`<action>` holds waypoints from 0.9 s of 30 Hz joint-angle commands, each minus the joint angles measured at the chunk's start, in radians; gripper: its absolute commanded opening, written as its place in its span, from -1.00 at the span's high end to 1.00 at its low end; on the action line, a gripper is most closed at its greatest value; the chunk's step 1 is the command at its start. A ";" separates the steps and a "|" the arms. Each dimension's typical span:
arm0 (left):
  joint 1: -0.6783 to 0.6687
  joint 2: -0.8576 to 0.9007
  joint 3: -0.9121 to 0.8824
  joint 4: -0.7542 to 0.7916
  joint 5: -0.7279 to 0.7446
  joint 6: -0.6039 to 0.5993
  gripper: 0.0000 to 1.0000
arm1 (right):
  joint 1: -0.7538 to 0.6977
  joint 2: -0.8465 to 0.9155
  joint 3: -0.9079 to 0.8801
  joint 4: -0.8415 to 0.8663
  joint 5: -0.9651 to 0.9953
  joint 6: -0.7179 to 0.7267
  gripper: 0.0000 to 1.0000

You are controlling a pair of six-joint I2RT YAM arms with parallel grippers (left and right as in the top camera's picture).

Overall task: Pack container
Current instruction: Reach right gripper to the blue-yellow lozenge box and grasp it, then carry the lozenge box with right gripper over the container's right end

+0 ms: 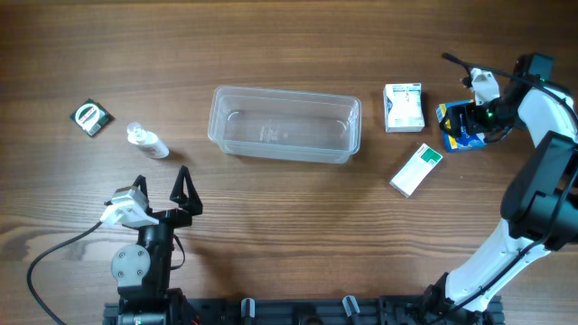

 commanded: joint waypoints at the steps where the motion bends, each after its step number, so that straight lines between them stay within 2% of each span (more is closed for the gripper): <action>1: 0.008 -0.006 -0.003 -0.007 -0.006 0.002 -0.99 | 0.008 0.036 0.010 0.008 -0.042 -0.012 -1.00; 11: 0.008 -0.006 -0.003 -0.007 -0.006 0.002 -0.99 | 0.008 0.071 0.010 0.018 0.001 0.040 -0.96; 15: 0.008 -0.006 -0.003 -0.007 -0.006 0.002 -0.99 | 0.013 0.076 0.010 0.036 0.083 0.073 -0.79; 19: 0.008 -0.006 -0.003 -0.007 -0.006 0.002 -1.00 | 0.016 0.076 0.010 0.053 0.143 0.111 -0.43; 23: 0.008 -0.006 -0.003 -0.007 -0.006 0.002 -1.00 | 0.016 0.076 0.010 0.075 0.172 0.156 -0.27; 27: 0.008 -0.006 -0.003 -0.007 -0.006 0.002 -0.99 | 0.017 0.074 0.011 0.084 0.178 0.174 -0.22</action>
